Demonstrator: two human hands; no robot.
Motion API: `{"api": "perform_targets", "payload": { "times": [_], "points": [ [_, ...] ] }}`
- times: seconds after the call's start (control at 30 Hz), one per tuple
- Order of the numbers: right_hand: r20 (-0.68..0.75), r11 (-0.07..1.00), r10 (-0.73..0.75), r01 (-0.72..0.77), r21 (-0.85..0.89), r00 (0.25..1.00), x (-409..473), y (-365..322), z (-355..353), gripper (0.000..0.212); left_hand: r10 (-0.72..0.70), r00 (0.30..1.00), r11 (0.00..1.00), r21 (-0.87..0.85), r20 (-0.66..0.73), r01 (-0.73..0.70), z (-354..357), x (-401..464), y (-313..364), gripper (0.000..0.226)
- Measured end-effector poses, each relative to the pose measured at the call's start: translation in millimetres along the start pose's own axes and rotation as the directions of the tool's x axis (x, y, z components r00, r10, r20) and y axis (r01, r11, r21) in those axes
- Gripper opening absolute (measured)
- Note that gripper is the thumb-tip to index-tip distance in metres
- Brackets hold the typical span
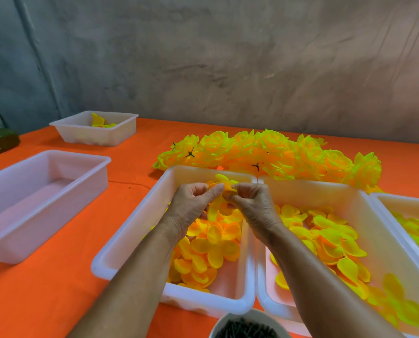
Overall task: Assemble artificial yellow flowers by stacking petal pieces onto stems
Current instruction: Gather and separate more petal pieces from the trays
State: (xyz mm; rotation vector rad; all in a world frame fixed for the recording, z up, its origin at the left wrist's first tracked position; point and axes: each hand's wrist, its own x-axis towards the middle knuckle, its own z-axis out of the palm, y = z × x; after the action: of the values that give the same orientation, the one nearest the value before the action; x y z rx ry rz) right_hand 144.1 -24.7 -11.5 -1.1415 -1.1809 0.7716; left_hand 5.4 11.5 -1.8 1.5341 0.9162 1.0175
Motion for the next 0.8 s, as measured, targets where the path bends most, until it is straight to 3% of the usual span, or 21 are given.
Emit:
{"api": "perform_targets", "payload": {
  "times": [0.2,0.3,0.47,0.63,0.7,0.8],
  "points": [
    [-0.077,1.000,-0.017,0.019,0.018,0.997,1.7,0.0,2.8,0.015,-0.088,0.994,0.996,-0.021,-0.057,0.087,-1.8,4.6,-2.0,0.020],
    [-0.080,1.000,-0.016,0.017,0.014,0.997,1.6,-1.5,3.3,0.012,-0.149,0.983,0.986,-0.092,-0.109,0.140,-4.6,6.6,-4.5,0.015],
    [-0.084,0.999,-0.050,0.048,-0.023,0.995,3.3,2.5,2.3,0.033,-0.211,0.973,0.963,-0.190,-0.097,0.190,-5.4,7.6,-2.8,0.013],
    [-0.021,0.992,-0.066,0.063,-0.108,0.998,4.1,4.6,6.0,0.036,-0.309,0.950,0.944,-0.135,-0.050,0.300,-4.1,6.0,-3.3,0.010],
    [0.026,0.993,-0.061,0.063,-0.101,0.998,3.7,4.4,6.6,0.029,-0.312,0.949,0.944,-0.125,-0.045,0.305,-4.2,5.0,-3.7,0.008],
    [0.118,0.983,-0.080,0.098,-0.157,0.990,2.1,0.6,8.5,0.004,-0.313,0.937,0.947,-0.130,-0.152,0.295,-4.6,6.8,-5.4,0.016]
  ]
}}
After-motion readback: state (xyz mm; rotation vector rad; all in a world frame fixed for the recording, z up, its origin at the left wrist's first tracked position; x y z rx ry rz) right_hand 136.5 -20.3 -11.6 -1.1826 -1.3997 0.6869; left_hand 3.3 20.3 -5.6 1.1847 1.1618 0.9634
